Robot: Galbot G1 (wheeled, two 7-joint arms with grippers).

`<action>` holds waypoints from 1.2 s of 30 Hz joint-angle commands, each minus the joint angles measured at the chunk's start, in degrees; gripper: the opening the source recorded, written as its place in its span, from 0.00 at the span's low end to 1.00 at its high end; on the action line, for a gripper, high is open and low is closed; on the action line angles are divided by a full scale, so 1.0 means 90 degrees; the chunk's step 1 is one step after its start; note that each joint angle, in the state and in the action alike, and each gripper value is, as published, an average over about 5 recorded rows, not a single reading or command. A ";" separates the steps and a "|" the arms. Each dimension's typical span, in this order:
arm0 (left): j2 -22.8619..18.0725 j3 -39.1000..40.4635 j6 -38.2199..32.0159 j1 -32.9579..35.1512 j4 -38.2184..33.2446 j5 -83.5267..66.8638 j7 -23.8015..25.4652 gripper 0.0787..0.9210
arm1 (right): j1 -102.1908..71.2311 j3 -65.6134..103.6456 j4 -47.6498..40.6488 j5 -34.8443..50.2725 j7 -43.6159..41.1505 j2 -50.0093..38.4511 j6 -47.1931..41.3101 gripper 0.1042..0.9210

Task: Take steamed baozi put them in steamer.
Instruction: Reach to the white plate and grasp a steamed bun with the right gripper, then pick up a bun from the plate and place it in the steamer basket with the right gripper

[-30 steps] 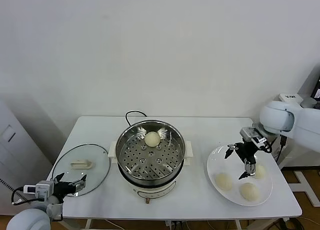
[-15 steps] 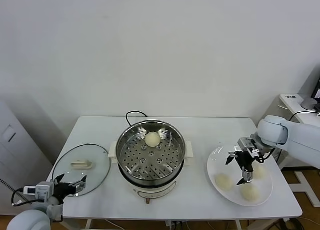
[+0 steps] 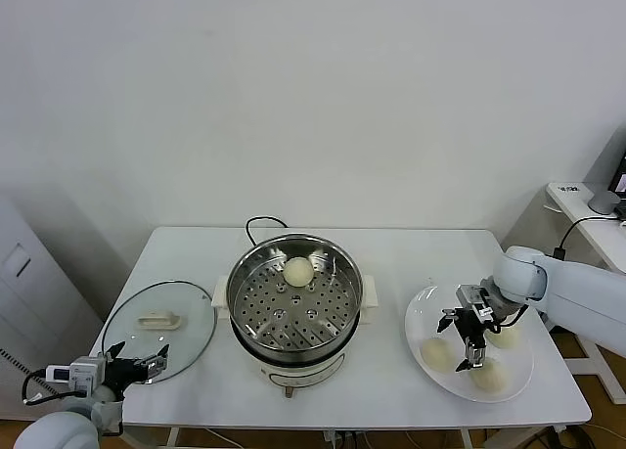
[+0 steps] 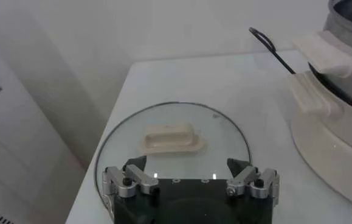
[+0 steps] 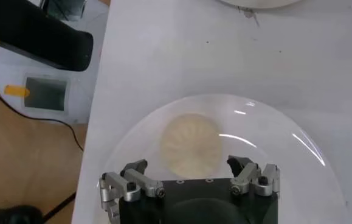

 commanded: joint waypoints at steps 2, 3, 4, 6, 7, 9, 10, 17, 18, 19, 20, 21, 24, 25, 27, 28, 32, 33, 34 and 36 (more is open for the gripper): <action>-0.0001 0.0003 -0.0004 0.0003 0.0011 0.0009 -0.0002 0.88 | -0.0513 0.0438 -0.0149 -0.0067 0.0050 0.0068 -0.0021 0.84; -0.0003 0.0004 -0.0004 0.0003 0.0012 0.0013 -0.0002 0.88 | -0.0515 0.0449 -0.0153 -0.0068 0.0052 0.0068 -0.0021 0.83; -0.0005 0.0006 -0.0004 0.0002 0.0011 0.0016 -0.0001 0.88 | -0.0518 0.0463 -0.0157 -0.0068 0.0055 0.0068 -0.0020 0.81; -0.0011 0.0009 -0.0003 -0.0001 0.0007 0.0022 -0.0001 0.88 | -0.0535 0.0501 -0.0170 -0.0071 0.0061 0.0075 -0.0018 0.78; -0.0016 0.0012 -0.0003 -0.0003 0.0005 0.0023 -0.0001 0.88 | -0.0548 0.0525 -0.0181 -0.0079 0.0064 0.0082 -0.0014 0.77; -0.0026 0.0019 -0.0002 -0.0007 0.0003 0.0034 -0.0002 0.88 | -0.0590 0.0598 -0.0213 -0.0092 0.0073 0.0102 -0.0006 0.74; -0.0031 0.0022 -0.0001 -0.0009 0.0001 0.0040 -0.0002 0.88 | -0.0611 0.0638 -0.0232 -0.0100 0.0076 0.0112 -0.0003 0.73; -0.0034 0.0021 -0.0003 -0.0005 -0.0002 0.0054 -0.0004 0.88 | -0.0653 0.0775 -0.0285 -0.0083 0.0025 0.0118 0.0015 0.64; -0.0035 0.0019 -0.0003 -0.0004 -0.0003 0.0053 -0.0005 0.88 | -0.0636 0.0775 -0.0268 -0.0063 0.0003 0.0101 0.0016 0.63; -0.0037 0.0019 -0.0002 -0.0004 -0.0003 0.0054 -0.0005 0.88 | -0.0606 0.0764 -0.0243 -0.0039 -0.0022 0.0077 0.0019 0.62; -0.0040 0.0020 -0.0002 -0.0005 -0.0004 0.0054 -0.0006 0.88 | -0.0562 0.0740 -0.0212 -0.0011 -0.0047 0.0051 0.0020 0.62; -0.0044 0.0021 0.0000 -0.0005 -0.0004 0.0055 -0.0006 0.88 | -0.0521 0.0710 -0.0184 0.0015 -0.0068 0.0028 0.0021 0.61; -0.0056 0.0029 0.0003 -0.0010 -0.0003 0.0058 -0.0010 0.88 | -0.0202 0.0453 -0.0029 0.0156 -0.0143 -0.0072 0.0015 0.61; -0.0062 0.0031 0.0004 -0.0014 -0.0003 0.0059 -0.0013 0.88 | 0.0025 0.0289 0.0051 0.0236 -0.0171 -0.0118 0.0011 0.61; -0.0074 0.0035 0.0007 -0.0022 -0.0007 0.0060 -0.0019 0.88 | 0.0621 -0.0109 0.0243 0.0443 -0.0232 -0.0221 -0.0001 0.61; -0.0078 0.0034 0.0009 -0.0024 -0.0009 0.0060 -0.0023 0.88 | 0.1003 -0.0346 0.0348 0.0557 -0.0265 -0.0268 -0.0009 0.61; -0.0057 0.0025 0.0004 -0.0027 -0.0011 0.0059 -0.0030 0.88 | 0.2662 -0.1443 0.0796 0.1071 -0.0384 -0.0354 -0.0061 0.61; -0.0048 0.0024 0.0001 -0.0029 -0.0012 0.0059 -0.0032 0.88 | 0.3049 -0.1707 0.0891 0.1216 -0.0400 -0.0339 -0.0081 0.61; -0.0042 0.0024 -0.0001 -0.0034 -0.0013 0.0059 -0.0033 0.88 | 0.3429 -0.1955 0.0978 0.1358 -0.0408 -0.0310 -0.0099 0.61; -0.0035 0.0028 0.0000 -0.0048 -0.0019 0.0059 -0.0037 0.88 | 0.4073 -0.2326 0.1123 0.1624 -0.0406 -0.0220 -0.0151 0.61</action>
